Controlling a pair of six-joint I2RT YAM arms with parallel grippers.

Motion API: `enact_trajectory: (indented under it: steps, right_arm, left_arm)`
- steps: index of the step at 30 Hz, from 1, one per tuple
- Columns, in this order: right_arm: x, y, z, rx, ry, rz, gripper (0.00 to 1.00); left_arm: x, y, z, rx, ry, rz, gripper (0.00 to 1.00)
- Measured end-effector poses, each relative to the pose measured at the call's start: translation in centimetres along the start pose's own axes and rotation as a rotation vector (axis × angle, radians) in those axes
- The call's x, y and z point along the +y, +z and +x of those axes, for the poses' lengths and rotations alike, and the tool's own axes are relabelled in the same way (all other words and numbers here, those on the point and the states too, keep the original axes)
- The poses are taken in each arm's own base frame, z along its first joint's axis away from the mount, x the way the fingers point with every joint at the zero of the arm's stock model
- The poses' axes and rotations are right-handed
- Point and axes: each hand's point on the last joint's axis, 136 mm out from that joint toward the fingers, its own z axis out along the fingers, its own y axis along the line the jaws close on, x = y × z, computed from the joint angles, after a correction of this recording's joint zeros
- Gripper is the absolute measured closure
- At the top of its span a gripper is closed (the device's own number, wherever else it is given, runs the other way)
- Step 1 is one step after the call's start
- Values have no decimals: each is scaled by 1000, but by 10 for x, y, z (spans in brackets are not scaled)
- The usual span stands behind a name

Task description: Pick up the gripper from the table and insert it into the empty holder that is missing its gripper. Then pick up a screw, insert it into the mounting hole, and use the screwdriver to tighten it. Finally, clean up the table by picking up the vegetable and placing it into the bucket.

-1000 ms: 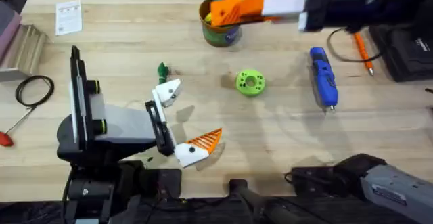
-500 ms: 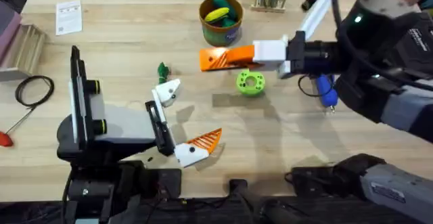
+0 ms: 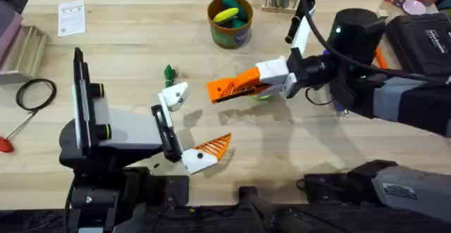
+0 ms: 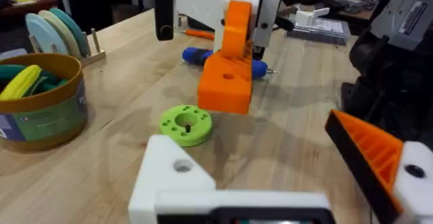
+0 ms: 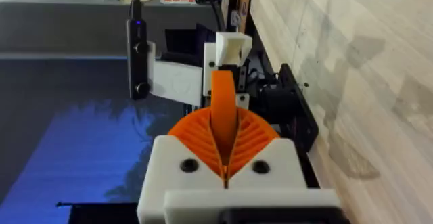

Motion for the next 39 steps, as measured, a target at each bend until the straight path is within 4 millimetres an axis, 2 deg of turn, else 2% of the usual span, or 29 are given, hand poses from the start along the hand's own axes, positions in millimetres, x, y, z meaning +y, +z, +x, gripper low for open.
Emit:
enact_trajectory:
  steps: [9, 13, 21, 33, 39]
  right_arm:
    - [6, 5, -9, 18, -122, -48, 992]
    - [9, 11, -9, 36, -122, -69, 992]
    - [-13, 24, -8, 75, -12, -64, 992]
    - [-27, 30, -8, 91, 12, -64, 992]
    - [-26, 36, -3, 113, 8, -66, 992]
  left_arm:
    - [0, 0, 0, 0, 0, 0, 16]
    - [0, 0, 0, 0, 0, 0, 15]
    - [0, 0, 0, 0, 0, 0, 15]
    - [0, 0, 0, 0, 0, 0, 15]
    - [0, 0, 0, 0, 0, 0, 15]
